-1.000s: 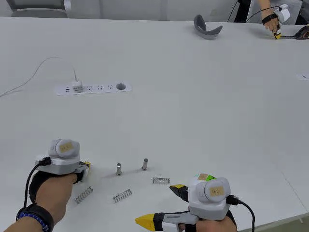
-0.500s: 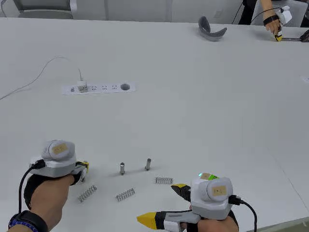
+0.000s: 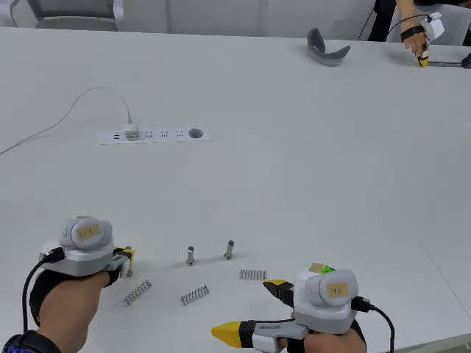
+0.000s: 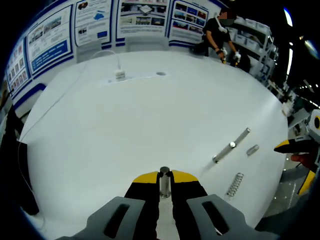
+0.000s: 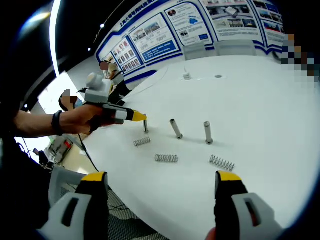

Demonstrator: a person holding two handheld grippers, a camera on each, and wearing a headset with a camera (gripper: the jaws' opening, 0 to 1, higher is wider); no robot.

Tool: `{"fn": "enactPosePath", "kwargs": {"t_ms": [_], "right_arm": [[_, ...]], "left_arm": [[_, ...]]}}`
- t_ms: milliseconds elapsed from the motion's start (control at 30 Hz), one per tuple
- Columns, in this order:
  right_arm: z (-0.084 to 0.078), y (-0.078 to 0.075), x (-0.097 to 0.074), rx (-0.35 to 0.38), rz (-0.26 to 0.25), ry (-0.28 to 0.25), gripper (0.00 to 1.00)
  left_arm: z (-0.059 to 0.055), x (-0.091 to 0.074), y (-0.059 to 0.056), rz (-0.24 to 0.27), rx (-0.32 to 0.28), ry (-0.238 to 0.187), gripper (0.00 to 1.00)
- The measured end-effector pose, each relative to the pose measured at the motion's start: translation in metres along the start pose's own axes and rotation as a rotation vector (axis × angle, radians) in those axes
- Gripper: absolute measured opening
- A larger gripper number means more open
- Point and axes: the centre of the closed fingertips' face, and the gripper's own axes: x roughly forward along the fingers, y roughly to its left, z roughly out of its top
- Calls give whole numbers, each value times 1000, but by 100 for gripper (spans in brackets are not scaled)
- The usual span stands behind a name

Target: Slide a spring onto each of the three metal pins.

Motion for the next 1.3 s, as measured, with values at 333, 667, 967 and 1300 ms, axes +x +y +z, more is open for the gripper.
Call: {"fn": "enactPosePath", "kwargs": {"t_ms": [333, 667, 967, 1300], "right_arm": [[0, 2, -1, -4, 2, -1, 90], [-1, 3, -1, -5, 5, 1, 90], [-2, 5, -1, -9, 8, 7, 90], [-4, 5, 0, -8, 9, 12, 89]], "left_arm": [[1, -2, 3, 2, 24, -12, 7], [2, -1, 2, 3, 74, -32, 7], [-1, 2, -4, 3, 103, -47, 7], [-2, 5, -15, -7, 138, -59, 7]]}}
